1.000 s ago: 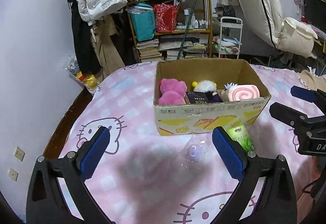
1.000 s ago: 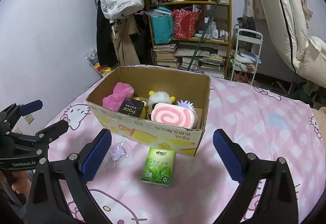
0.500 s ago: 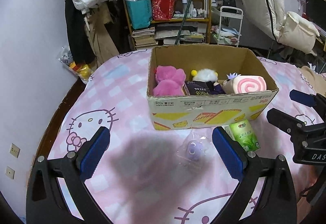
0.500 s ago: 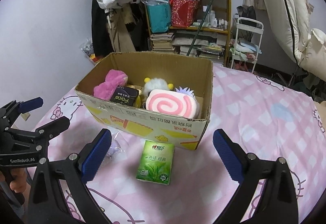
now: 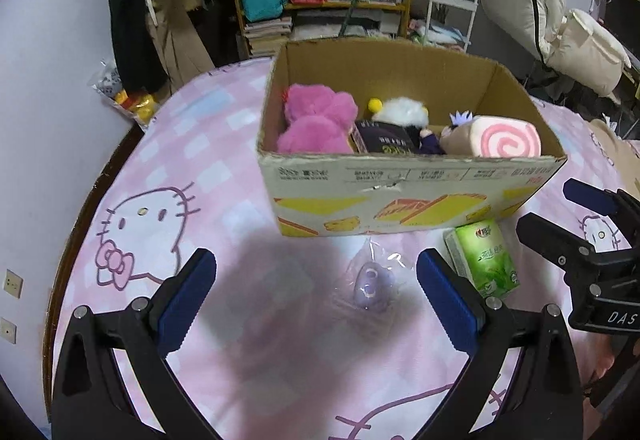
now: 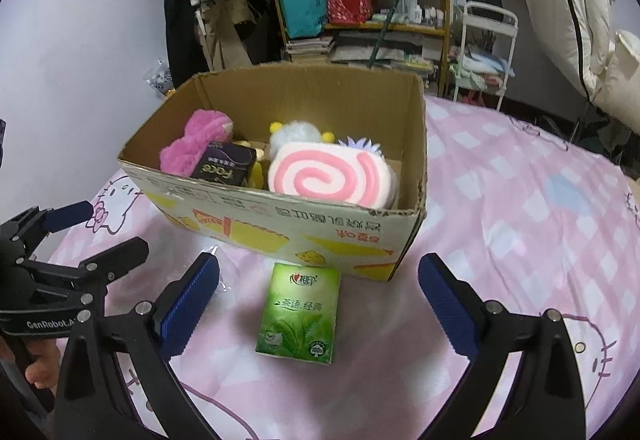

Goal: Organize soft objects
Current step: 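Move both tools back toward the green tissue pack and clear plastic bag, then grasp the clear bag with the left tool while the right tool grasps the green tissue pack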

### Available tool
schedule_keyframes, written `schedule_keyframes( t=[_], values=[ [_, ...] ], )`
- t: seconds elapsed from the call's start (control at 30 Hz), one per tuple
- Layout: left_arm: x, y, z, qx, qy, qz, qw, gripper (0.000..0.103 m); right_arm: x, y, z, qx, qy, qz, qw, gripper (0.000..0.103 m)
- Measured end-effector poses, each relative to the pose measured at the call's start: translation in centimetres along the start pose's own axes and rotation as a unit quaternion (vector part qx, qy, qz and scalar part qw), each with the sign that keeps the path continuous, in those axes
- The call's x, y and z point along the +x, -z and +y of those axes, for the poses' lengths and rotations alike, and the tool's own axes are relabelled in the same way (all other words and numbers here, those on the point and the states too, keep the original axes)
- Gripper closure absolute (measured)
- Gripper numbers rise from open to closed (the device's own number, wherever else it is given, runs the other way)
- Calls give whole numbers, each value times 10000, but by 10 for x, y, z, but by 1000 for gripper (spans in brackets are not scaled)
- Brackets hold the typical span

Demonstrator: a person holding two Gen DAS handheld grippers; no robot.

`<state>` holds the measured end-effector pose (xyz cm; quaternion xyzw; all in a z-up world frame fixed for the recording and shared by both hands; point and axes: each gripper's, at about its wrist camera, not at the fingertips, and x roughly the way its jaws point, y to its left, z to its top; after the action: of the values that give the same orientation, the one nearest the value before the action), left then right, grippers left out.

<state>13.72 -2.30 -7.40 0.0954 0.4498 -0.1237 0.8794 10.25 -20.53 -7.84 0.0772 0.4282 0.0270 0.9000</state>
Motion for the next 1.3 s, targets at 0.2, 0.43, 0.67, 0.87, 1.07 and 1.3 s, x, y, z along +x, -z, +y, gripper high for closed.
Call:
schedule_keyframes(
  t=[0.2,0.43,0.67,0.87,1.07,1.3],
  values=[
    [24,3,-13,245,23,322,9992,4,18,2,-7,204,49,262,9994,0],
    [52,7,-17,294,353,700,9965,4,33,5,-8,145,167,438,9988,0],
    [77,14,-28,493,290,1045,9929,4,59,13,-4,3,171,861,9961,0],
    [89,16,-27,429,361,1253,9905,4,69,16,-5,82,155,1059,9942,0],
    [92,16,-21,365,452,1206,9910,8,72,16,-13,260,71,1157,9929,0],
    [87,24,-26,559,360,1065,9921,40,74,18,-16,254,-14,1254,9918,12]
  ],
)
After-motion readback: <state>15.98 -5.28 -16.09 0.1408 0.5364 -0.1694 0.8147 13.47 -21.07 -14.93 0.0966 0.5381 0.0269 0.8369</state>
